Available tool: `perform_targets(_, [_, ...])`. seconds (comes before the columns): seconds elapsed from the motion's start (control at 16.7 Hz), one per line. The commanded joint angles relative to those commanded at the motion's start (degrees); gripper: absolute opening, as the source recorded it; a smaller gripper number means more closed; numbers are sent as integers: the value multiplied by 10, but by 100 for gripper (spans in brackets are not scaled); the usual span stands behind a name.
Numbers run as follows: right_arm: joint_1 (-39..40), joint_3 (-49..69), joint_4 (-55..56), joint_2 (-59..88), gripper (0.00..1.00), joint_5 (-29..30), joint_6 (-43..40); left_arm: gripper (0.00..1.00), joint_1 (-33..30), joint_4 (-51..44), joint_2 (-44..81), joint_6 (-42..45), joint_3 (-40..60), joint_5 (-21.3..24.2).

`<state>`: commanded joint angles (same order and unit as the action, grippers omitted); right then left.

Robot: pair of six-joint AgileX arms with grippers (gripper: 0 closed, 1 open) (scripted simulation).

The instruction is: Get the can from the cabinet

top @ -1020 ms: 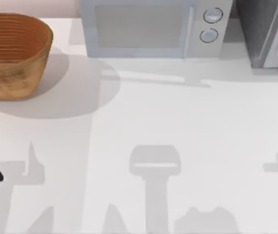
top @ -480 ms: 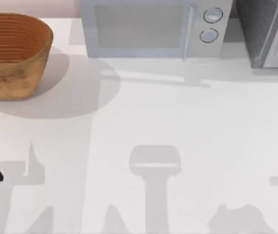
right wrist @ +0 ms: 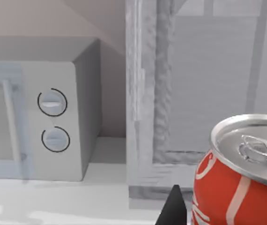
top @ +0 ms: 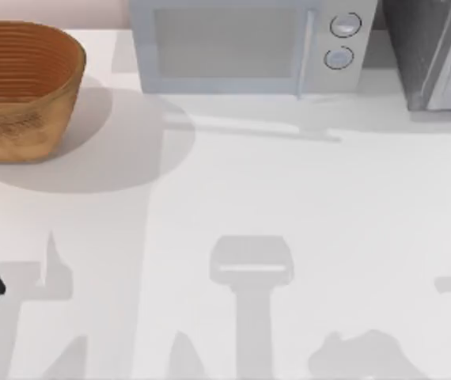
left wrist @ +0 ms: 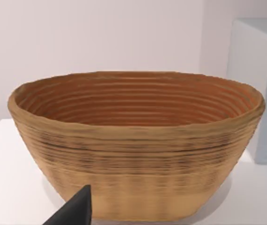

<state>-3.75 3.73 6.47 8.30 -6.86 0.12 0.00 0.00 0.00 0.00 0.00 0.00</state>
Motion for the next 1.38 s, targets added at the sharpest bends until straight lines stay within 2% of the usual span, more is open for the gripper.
perform_targets(0.3, [-96, 78, 144, 204, 0, -161, -3, 100, 0, 0, 0, 0, 0, 0])
perform_targets(1.08, [-412, 314, 610, 960, 0, -709, -34, 100, 0, 0, 0, 0, 0, 0])
perform_targets(1.38, [-489, 373, 728, 1164, 0, -856, -46, 100, 0, 0, 0, 0, 0, 0])
